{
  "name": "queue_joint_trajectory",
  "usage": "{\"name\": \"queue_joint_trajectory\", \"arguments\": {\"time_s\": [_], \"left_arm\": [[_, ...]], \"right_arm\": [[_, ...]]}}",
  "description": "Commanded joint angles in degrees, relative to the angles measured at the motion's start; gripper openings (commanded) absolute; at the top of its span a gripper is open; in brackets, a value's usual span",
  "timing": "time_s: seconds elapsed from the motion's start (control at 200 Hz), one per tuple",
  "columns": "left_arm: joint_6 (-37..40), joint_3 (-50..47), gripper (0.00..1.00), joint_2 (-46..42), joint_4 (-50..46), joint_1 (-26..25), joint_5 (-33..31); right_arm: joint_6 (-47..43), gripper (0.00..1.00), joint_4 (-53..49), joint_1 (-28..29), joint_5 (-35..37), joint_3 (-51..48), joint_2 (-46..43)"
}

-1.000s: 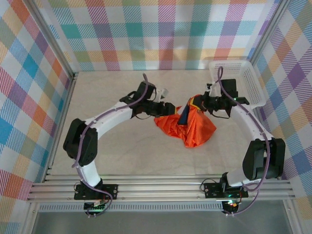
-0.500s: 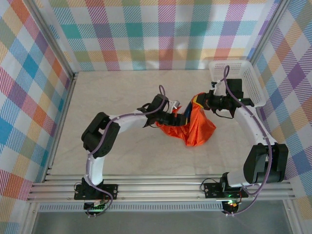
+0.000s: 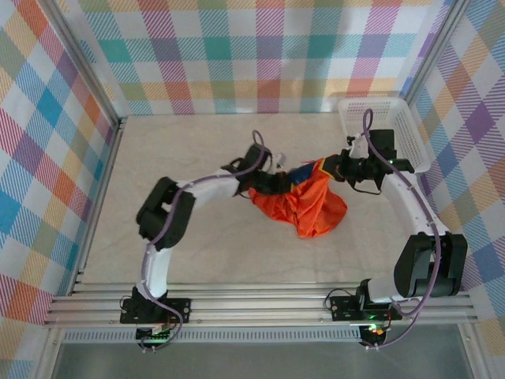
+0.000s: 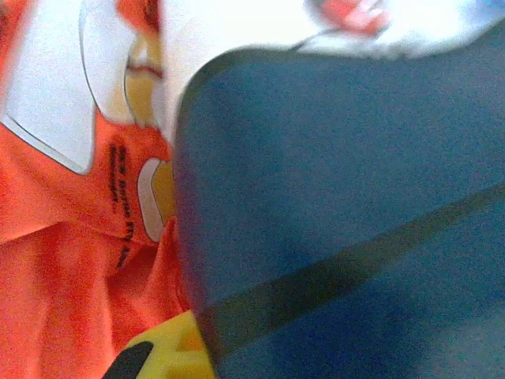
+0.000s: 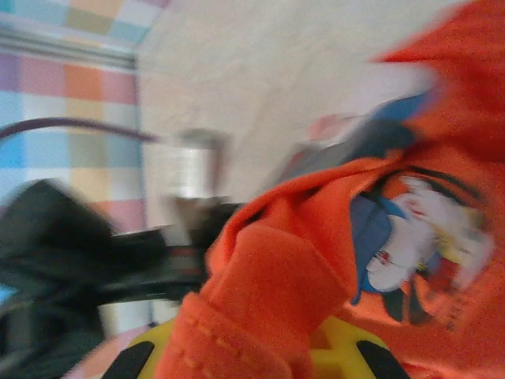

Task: Fold the inside-out t-shirt

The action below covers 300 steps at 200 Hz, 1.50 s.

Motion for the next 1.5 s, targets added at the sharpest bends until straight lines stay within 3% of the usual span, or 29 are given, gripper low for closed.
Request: {"name": "queue_joint_trajectory", "arguments": {"time_s": [0.0, 0.105, 0.17, 0.245, 0.34, 0.4, 0.46, 0.605, 0.805, 0.91, 1.02, 1.085, 1.18, 1.235, 1.375, 1.495], "left_arm": [[5.95, 7.29, 0.00, -14.33, -16.76, 5.47, -0.57], [6.27, 8.97, 0.00, -18.41, -23.01, 7.68, 4.67], [3.86, 6.71, 0.00, -19.30, -20.71, 7.75, 8.25], [-2.36, 1.30, 0.00, -18.59, -11.56, 7.73, 13.70], [-11.05, -4.67, 0.00, -15.30, 1.91, 7.73, 17.28], [-14.16, -6.35, 0.00, -13.16, 6.26, 7.64, 17.75], [-14.86, -7.08, 0.00, -11.92, 7.63, 7.56, 17.16], [-13.06, -7.01, 0.00, -11.05, 5.85, 7.58, 15.88], [-12.31, -7.36, 0.00, -10.83, 5.02, 7.55, 15.57], [-12.04, -8.18, 0.00, -11.37, 4.86, 7.47, 15.33], [-11.41, -8.09, 0.00, -12.09, 3.78, 7.47, 14.78], [-10.87, -7.58, 0.00, -12.36, 2.90, 7.64, 14.56], [-8.94, -5.31, 0.00, -12.30, -1.01, 8.82, 14.06], [-7.54, -3.75, 0.00, -12.57, -4.11, 10.63, 13.32], [-9.03, -4.11, 0.00, -14.40, -6.20, 18.89, 10.44], [-13.30, -7.82, 0.00, -15.10, -4.98, 26.38, 7.08]], "right_arm": [[-5.22, 0.00, -9.29, -1.10, 15.59, -0.04, 0.52], [-5.54, 0.00, -9.04, -1.08, 21.03, -1.16, 2.54], [-4.20, 0.01, -6.97, -0.81, 17.26, -1.73, 3.54], [-2.22, 0.07, -3.82, 1.93, 12.75, -2.03, 3.83], [-1.87, 0.28, -5.45, 6.84, 14.76, 0.41, 5.00], [-1.92, 0.49, -7.67, 9.15, 18.77, 1.61, 5.09], [-2.01, 0.57, -8.87, 11.00, 22.23, 1.79, 4.47], [0.37, 0.56, -8.10, 15.14, 23.71, -0.27, 1.76], [6.73, 0.49, 5.00, 21.39, 19.05, -4.77, 5.22], [8.35, 0.64, 8.77, 22.01, 17.36, -2.82, 12.45], [10.96, 0.69, 12.45, 22.62, 18.00, -1.88, 19.53], [13.20, 0.60, 16.15, 22.63, 16.62, -1.94, 22.82], [13.19, 0.16, 15.40, 22.56, 17.18, -0.43, 23.64], [10.93, 0.01, 12.07, 22.21, 18.96, 0.29, 20.65], [3.09, 0.00, 1.00, 19.27, 25.04, -1.16, 7.38], [1.14, 0.00, -1.91, 14.95, 27.89, -8.74, -5.24]]}}
